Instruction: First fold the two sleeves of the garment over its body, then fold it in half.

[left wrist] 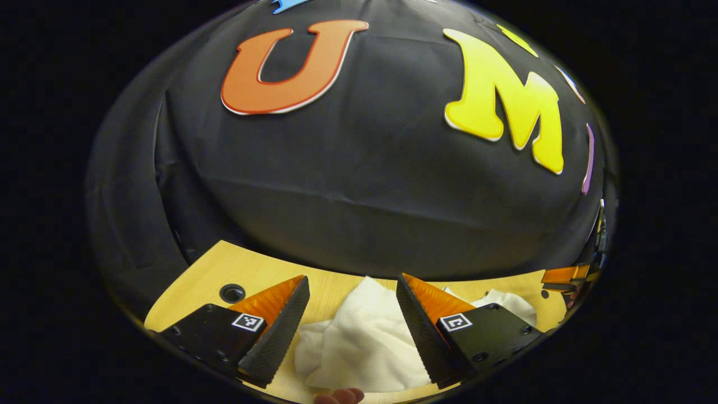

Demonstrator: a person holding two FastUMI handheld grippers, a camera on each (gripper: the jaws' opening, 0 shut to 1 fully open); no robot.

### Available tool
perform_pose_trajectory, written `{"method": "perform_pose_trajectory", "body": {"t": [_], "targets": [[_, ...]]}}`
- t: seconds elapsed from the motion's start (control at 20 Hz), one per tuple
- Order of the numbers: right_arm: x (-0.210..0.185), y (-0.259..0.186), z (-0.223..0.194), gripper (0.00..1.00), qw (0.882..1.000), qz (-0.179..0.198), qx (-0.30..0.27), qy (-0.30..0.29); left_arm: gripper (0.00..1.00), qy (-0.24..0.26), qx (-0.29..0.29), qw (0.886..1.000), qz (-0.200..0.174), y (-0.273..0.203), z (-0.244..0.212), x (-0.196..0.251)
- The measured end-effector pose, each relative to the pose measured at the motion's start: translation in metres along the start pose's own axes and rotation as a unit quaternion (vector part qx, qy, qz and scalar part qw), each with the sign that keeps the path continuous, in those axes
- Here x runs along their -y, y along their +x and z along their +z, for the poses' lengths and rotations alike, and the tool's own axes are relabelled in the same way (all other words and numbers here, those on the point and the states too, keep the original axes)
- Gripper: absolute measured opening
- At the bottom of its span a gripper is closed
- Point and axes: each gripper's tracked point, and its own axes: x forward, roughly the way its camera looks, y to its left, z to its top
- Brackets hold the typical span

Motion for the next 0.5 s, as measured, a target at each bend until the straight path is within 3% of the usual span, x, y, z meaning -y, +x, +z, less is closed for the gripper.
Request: {"method": "perform_pose_trajectory", "body": {"t": [0.05, 0.2, 0.4, 0.5], "targets": [[-0.011, -0.024, 0.01, 0.77, 0.999, -0.004, 0.02, -0.029, 0.98, -0.003, 0.017, 1.0, 0.0, -0.025, 0.021, 0.001], [-0.052, -0.107, 0.046, 0.88, 0.99, -0.003, 0.091, -0.112, 0.98, 0.019, 0.079, 0.997, 0.006, -0.1, 0.072, 0.015], [-0.107, -0.236, 0.088, 0.89, 0.967, 0.02, 0.198, -0.161, 0.98, 0.041, 0.138, 0.99, 0.0, -0.204, 0.12, 0.038], [-0.131, -0.283, 0.088, 0.89, 0.959, 0.036, 0.224, -0.171, 0.97, 0.062, 0.166, 0.984, 0.007, -0.252, 0.135, 0.049]]}}
